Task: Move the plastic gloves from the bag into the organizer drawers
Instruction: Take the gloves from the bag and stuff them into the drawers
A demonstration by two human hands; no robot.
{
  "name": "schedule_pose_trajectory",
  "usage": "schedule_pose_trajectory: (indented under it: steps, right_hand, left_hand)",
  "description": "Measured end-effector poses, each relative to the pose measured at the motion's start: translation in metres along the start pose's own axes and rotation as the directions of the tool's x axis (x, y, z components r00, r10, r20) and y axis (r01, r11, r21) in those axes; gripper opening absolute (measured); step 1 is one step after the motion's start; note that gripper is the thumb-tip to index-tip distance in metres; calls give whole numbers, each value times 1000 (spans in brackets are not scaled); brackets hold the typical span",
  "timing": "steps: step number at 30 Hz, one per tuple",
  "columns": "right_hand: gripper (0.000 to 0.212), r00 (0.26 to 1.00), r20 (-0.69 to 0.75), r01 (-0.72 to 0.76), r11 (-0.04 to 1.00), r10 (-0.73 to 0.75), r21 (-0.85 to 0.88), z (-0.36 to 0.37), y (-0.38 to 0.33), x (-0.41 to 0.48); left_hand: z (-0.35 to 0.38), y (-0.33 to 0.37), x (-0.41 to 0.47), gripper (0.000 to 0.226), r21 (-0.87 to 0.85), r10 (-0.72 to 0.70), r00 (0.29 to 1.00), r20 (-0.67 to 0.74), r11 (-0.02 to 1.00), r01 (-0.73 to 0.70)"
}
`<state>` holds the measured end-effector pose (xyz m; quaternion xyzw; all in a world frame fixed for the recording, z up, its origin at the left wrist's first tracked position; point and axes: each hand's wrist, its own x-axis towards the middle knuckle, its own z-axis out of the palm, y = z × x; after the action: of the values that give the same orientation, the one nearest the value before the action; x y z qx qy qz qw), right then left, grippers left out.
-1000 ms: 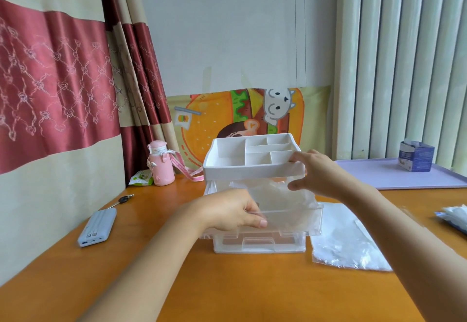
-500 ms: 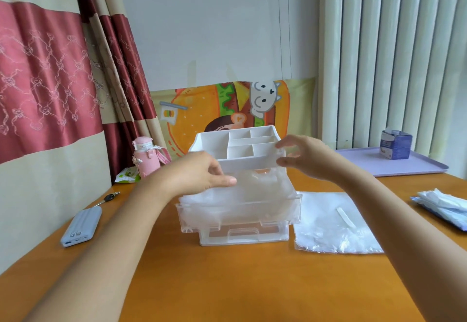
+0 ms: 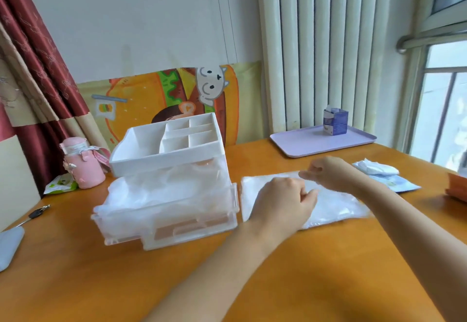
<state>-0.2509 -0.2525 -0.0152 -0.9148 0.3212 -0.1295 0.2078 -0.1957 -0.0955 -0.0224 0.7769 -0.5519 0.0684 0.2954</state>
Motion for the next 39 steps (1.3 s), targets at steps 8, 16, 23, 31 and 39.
schedule_pose_trajectory:
  steps: [8,16,23,31,39]
  right_hand:
    - [31,981,84,-172,983,177,-71,19,90,32]
    - [34,942,238,-196,963,237,-186,24,107,61]
    - [17,976,-49,-211,977,211,21,43,117,62]
    - [10,961,-122,-202,930,249,308,26,116,51]
    - [23,907,-323,267,226,268,937,-9,83,28]
  left_hand:
    - [81,-57,34,57,154,-269,923,275,960,234]
    - [111,-87,52,81,307,-451,815,362,884,353]
    - [115,-94,49,77,298,-424,840,337,895,332]
    - [115,-95,47,69,250,-414,857,306,904,347]
    - [111,-94,48,70,163,-390,882,266,920,358]
